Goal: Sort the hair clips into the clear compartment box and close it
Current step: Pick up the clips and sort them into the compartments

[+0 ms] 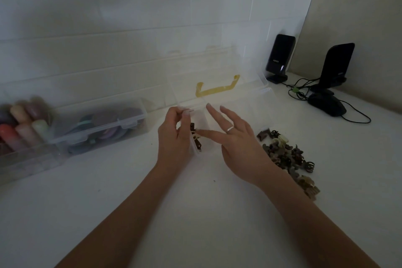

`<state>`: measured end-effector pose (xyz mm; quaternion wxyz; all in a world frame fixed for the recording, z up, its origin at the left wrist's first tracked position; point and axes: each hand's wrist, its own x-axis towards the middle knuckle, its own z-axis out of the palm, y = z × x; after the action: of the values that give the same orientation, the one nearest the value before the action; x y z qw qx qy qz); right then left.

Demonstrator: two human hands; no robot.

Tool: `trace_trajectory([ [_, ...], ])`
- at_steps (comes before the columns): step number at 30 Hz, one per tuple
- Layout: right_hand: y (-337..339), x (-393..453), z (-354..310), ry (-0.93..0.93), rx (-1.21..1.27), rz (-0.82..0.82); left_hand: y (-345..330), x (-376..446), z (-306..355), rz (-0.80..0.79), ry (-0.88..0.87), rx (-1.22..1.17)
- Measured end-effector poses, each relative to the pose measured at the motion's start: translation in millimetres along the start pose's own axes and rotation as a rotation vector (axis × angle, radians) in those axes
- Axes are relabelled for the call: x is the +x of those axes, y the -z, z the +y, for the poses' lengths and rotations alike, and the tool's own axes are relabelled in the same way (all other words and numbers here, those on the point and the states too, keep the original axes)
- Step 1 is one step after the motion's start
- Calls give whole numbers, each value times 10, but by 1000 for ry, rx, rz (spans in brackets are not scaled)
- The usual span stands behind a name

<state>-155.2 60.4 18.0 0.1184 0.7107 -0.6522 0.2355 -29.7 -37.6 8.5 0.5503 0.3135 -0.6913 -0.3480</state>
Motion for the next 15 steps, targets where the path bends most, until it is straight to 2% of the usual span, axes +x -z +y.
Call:
trace_trajectory([
  [2, 2, -1, -19, -8, -21, -25, 3, -5, 6, -3, -2, -6],
  [7, 48, 18, -21, 13, 43, 54, -6, 5, -21, 11, -9, 4],
  [11, 17, -10, -35, 20, -55, -40, -2, -5, 3, 6, -16, -2],
  [13, 96, 3, -21, 26, 7, -36, -3, -1, -9, 2, -14, 6],
  [15, 229, 38, 22, -29, 184, 74, -5, 13, -32, 6, 4, 15],
])
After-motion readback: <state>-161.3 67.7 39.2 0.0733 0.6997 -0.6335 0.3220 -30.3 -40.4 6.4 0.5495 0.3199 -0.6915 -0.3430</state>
